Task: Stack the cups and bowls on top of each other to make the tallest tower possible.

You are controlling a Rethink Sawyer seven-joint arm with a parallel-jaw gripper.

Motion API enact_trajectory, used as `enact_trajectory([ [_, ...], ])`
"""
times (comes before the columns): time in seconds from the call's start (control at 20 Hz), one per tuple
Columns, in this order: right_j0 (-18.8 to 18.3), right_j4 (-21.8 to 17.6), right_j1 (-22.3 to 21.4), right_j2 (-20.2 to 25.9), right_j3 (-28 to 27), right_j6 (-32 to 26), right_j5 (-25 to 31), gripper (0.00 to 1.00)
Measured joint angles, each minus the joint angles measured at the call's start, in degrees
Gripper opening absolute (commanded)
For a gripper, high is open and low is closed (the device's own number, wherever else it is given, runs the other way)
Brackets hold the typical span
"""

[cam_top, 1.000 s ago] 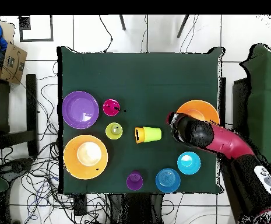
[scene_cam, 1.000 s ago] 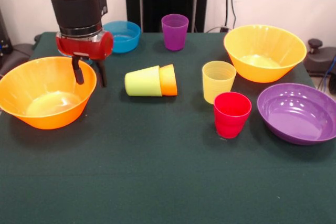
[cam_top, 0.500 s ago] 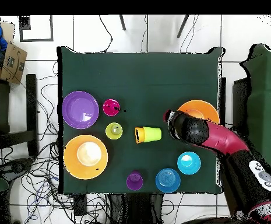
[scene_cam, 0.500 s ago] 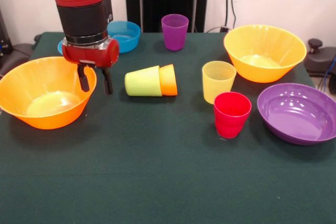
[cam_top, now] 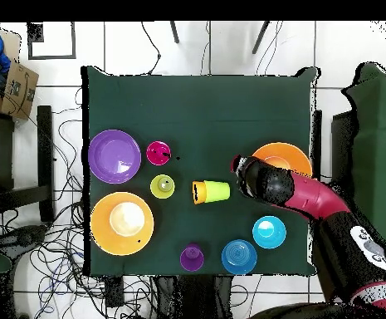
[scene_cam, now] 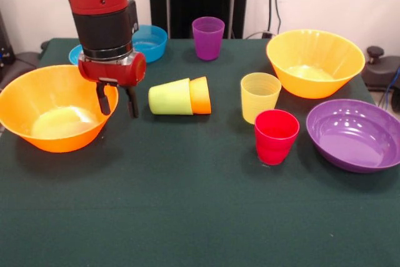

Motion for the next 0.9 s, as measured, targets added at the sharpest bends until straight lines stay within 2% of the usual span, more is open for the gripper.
enact_trajectory([
  [0.9,0.4,0.0,-0.1,-0.3,-0.1,0.0,-1.7,1.0],
])
